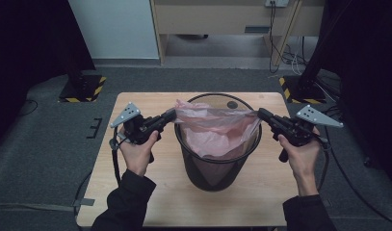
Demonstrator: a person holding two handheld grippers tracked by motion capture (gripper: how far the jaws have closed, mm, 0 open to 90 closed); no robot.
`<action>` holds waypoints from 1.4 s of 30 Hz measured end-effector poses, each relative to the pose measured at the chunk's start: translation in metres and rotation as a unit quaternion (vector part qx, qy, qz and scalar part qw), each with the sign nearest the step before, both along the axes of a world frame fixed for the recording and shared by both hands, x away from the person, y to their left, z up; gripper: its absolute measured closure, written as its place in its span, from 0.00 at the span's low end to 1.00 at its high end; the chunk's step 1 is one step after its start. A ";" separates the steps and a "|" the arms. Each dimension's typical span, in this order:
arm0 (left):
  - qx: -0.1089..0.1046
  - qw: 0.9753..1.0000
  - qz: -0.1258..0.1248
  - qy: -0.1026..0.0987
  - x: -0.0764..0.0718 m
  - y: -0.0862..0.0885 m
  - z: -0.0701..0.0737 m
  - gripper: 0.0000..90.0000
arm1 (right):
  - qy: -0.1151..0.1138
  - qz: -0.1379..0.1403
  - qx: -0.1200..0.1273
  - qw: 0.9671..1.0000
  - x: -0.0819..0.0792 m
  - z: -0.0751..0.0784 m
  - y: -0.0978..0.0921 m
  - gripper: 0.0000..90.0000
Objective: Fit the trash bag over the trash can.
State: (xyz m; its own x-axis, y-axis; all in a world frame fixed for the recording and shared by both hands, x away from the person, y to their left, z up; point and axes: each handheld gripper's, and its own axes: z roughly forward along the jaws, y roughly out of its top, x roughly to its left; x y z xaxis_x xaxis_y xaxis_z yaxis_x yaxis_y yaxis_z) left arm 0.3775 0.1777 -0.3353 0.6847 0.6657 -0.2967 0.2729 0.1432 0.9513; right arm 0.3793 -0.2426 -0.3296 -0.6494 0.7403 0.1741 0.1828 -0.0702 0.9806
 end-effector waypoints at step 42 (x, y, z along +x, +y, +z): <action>-0.061 0.997 0.021 -0.042 -0.092 -0.026 0.024 0.36 | -0.047 0.056 -0.008 0.997 -0.060 0.005 0.016 1.00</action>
State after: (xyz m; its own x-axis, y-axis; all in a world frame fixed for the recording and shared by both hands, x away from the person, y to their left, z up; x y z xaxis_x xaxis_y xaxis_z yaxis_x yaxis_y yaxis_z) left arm 0.2858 0.1522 -0.3110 0.6832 0.6564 -0.3199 0.1850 0.2681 0.9454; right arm 0.3193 -0.2262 -0.3245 -0.7408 0.6648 0.0964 0.0950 -0.0384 0.9947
